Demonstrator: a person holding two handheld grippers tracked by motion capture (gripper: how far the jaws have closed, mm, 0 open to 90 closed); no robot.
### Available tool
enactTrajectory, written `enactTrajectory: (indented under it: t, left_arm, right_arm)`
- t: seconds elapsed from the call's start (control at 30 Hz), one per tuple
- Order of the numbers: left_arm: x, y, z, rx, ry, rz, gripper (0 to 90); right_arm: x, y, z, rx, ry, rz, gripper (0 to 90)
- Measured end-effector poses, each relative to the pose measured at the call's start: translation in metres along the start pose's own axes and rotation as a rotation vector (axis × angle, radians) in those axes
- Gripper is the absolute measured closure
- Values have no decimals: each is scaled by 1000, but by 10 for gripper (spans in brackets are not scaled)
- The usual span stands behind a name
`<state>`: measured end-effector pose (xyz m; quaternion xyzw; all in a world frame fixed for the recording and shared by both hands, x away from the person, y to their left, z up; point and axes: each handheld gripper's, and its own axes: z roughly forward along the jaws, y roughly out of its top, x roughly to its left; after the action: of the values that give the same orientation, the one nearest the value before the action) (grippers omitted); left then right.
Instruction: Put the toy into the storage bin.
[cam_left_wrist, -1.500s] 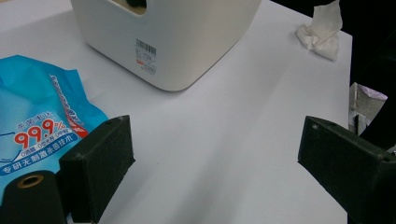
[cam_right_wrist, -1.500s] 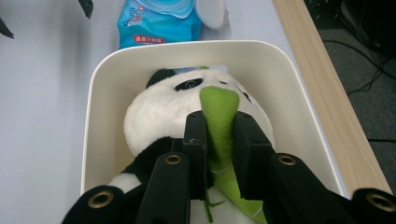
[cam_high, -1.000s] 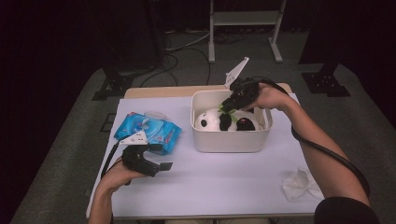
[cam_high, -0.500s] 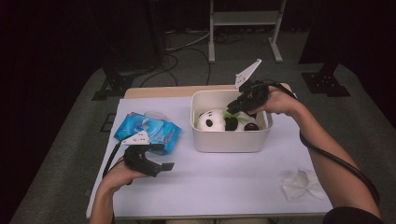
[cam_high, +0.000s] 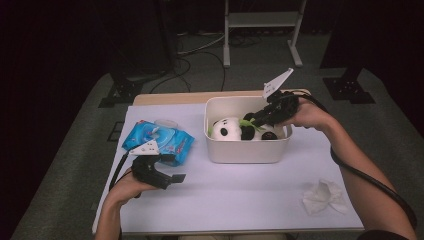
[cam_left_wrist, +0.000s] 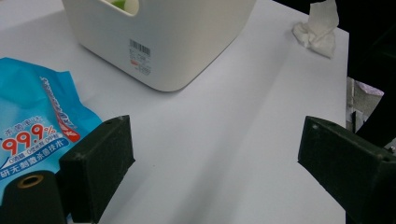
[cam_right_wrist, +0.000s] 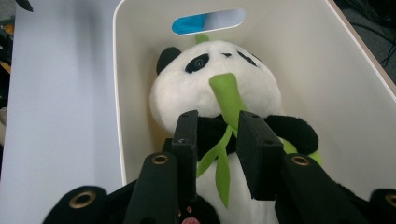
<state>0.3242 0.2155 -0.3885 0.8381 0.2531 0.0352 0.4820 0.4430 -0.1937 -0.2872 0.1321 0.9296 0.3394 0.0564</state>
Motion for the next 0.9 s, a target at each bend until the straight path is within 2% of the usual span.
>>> enactTrajectory:
  t: [0.43, 0.9]
  left_arm:
    - [-2, 1, 4, 5, -9, 4, 97]
    - [-6, 0, 6, 8, -12, 7, 97]
  right_arm:
    - [8, -25, -15, -30, -26, 38, 604]
    - [19, -50, -37, -88, -55, 78, 577]
